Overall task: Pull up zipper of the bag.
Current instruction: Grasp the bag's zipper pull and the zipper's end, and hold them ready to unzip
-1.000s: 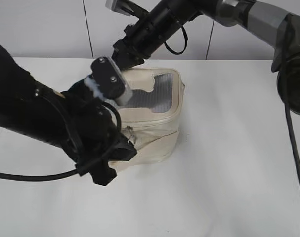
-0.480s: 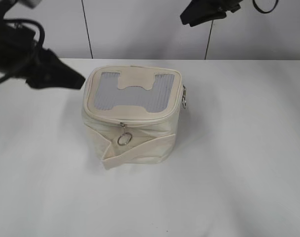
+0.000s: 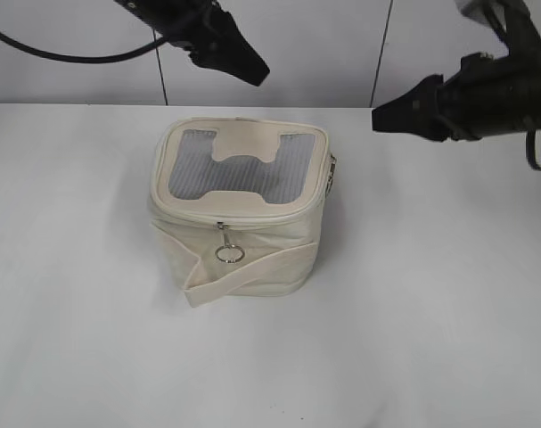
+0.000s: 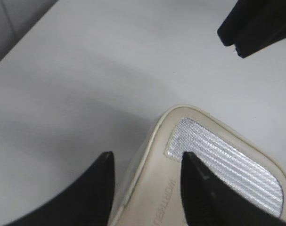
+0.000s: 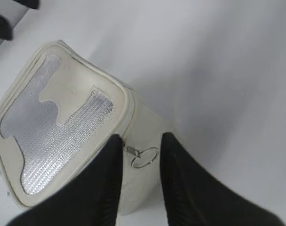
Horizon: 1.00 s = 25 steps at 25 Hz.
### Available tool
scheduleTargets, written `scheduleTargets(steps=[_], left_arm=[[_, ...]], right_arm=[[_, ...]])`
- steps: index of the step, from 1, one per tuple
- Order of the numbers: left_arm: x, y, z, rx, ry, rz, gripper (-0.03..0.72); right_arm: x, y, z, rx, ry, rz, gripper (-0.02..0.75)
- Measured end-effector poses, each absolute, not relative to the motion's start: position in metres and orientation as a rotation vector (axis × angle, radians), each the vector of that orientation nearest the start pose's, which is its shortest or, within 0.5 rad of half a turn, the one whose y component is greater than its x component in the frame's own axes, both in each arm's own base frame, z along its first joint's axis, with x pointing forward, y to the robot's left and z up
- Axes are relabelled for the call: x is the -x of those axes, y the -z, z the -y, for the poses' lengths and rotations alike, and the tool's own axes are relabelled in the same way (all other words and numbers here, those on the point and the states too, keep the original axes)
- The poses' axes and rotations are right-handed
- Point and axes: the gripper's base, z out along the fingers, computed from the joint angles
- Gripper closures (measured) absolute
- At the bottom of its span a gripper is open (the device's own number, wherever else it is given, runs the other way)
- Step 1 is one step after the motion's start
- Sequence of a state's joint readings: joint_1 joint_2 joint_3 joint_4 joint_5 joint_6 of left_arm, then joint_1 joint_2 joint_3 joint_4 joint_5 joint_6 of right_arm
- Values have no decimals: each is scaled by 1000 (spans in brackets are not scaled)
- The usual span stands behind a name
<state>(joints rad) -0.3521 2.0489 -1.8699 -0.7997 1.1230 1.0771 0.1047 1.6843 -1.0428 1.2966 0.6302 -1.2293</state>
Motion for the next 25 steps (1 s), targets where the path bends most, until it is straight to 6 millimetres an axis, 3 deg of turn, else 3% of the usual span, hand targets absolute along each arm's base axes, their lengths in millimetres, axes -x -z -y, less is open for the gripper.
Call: scheduleTargets(steps=[3, 8, 12, 21, 23, 25], left_arm=[[-418, -278, 234, -1471, 811, -1993, 337], [-423, -258, 260, -1540, 826, -1983, 337], [-422, -244, 269, -1572, 837, -2000, 336], [-424, -232, 269, -1580, 814, -2047, 336], [-425, -227, 269, -1572, 822, -2065, 366], [-425, -226, 269, -1573, 834, -2075, 500]], right_arm=[[-318, -214, -96, 454, -693, -2200, 449], [-314, -186, -106, 481, -701, -2260, 313], [-315, -172, -107, 488, -723, -2299, 293], [-315, -170, -109, 497, -744, -2298, 289], [-315, -169, -109, 500, -747, -2301, 289], [-314, -165, -112, 512, -753, -2314, 289]])
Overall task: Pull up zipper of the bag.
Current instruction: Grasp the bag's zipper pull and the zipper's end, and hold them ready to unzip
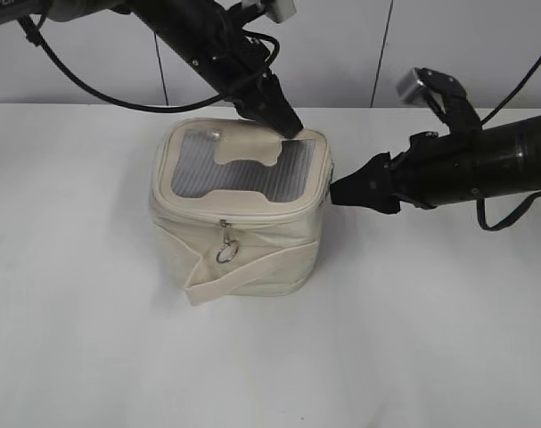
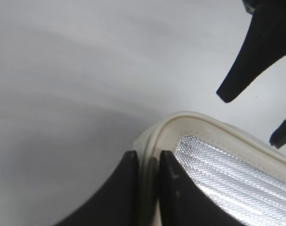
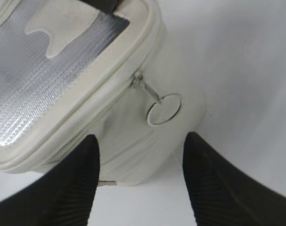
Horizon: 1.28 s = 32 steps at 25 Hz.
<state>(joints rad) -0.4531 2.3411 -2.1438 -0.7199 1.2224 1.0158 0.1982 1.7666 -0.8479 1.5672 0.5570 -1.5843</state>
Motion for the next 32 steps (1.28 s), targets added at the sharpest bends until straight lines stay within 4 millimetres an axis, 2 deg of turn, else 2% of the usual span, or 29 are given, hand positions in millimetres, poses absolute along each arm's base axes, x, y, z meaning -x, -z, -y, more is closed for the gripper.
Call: scheduleTargets(steps=[1, 3, 11, 18, 21, 24, 26, 28, 32], left_arm=[[-424, -226, 270, -1580, 837, -2078, 592], [-424, -226, 270, -1581, 839, -2081, 652], [-424, -225, 269, -1580, 837, -2086, 657], [-424, -225, 269, -1580, 836, -2087, 659], [-424, -225, 269, -1579, 835, -2087, 659], [-424, -225, 269, -1578, 835, -2088, 659], [-424, -225, 269, -1577, 835, -2090, 659], [-424, -225, 269, -1571, 835, -2097, 659], [-424, -225, 270, -1561, 839, -2107, 661]], right_arm=[[-313, -162, -115, 527, -755, -2321, 289], [-311, -156, -122, 552, -755, -2338, 289], [-312, -144, -130, 542, -649, -2387, 289], [-330, -138, -139, 541, -638, -2380, 321], [-339, -132, -142, 516, -631, -2386, 414], [-344, -131, -145, 480, -631, -2385, 653], [-344, -131, -145, 481, -634, -2390, 723], [-338, -134, -143, 469, -636, -2403, 729], [-308, -146, -133, 454, -628, -2419, 729]])
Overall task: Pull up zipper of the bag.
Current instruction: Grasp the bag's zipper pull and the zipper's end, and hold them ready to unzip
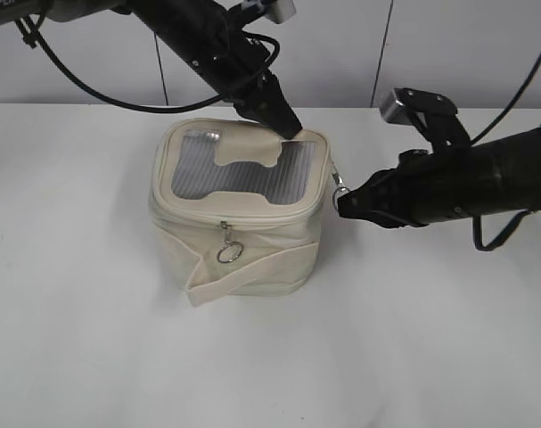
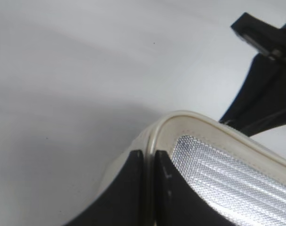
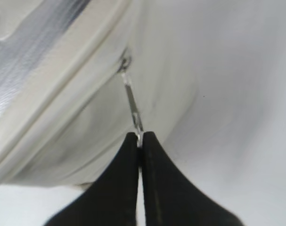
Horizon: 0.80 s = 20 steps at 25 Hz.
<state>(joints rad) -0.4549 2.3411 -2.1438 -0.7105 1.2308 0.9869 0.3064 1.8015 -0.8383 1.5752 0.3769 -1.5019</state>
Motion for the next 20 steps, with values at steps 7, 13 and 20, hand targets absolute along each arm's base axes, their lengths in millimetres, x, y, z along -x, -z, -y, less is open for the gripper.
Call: scheduleTargets(steps=[7, 13, 20], left_arm=[[-423, -225, 270, -1516, 859, -2157, 661], [-424, -225, 270, -1437, 873, -2218, 664], [-419, -225, 278, -1407, 899, -2256, 664]], right_arm=[[-259, -171, -133, 527, -691, -2370, 729], [-225, -169, -180, 724, -804, -2370, 729], [-224, -167, -253, 790, -774, -2333, 729]])
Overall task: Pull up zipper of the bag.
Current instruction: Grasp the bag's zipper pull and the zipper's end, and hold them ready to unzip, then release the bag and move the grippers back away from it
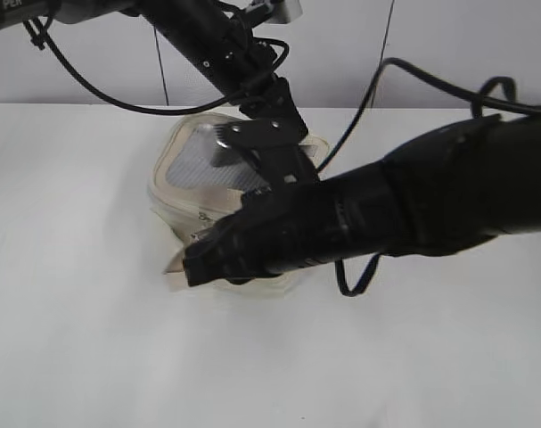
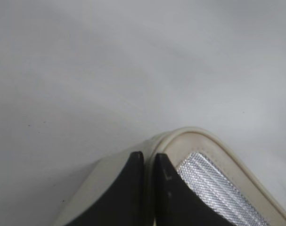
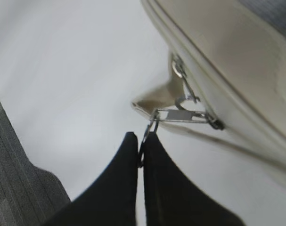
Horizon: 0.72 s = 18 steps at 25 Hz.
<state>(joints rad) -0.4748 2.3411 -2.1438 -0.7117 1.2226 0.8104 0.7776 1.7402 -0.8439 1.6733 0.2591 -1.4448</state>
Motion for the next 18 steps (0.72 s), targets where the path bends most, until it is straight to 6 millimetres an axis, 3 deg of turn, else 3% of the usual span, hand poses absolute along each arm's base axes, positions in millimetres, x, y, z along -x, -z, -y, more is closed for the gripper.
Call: scheduleTargets(steps=[2, 5, 8, 12, 15, 18], left_arm=[[-417, -225, 280, -1409, 897, -2263, 664], [-417, -225, 281, -1384, 902, -2282, 662], [-418, -226, 281, -1344, 930, -2293, 594], [-422, -231, 278, -1237, 1012, -2318, 425], [-422, -245, 270, -1176, 1005, -2339, 435], [-414, -272, 260, -1158, 969, -2322, 499]], right_arm=[[-232, -167, -268, 783, -792, -2324, 729], [-235, -164, -271, 714, -805, -2365, 724], [-229, -162, -264, 727, -843, -2426, 624], [-210, -165, -234, 701, -849, -2568, 339], [-196, -177, -201, 629, -783, -2617, 288], [-180, -199, -171, 556, -764, -2618, 283]])
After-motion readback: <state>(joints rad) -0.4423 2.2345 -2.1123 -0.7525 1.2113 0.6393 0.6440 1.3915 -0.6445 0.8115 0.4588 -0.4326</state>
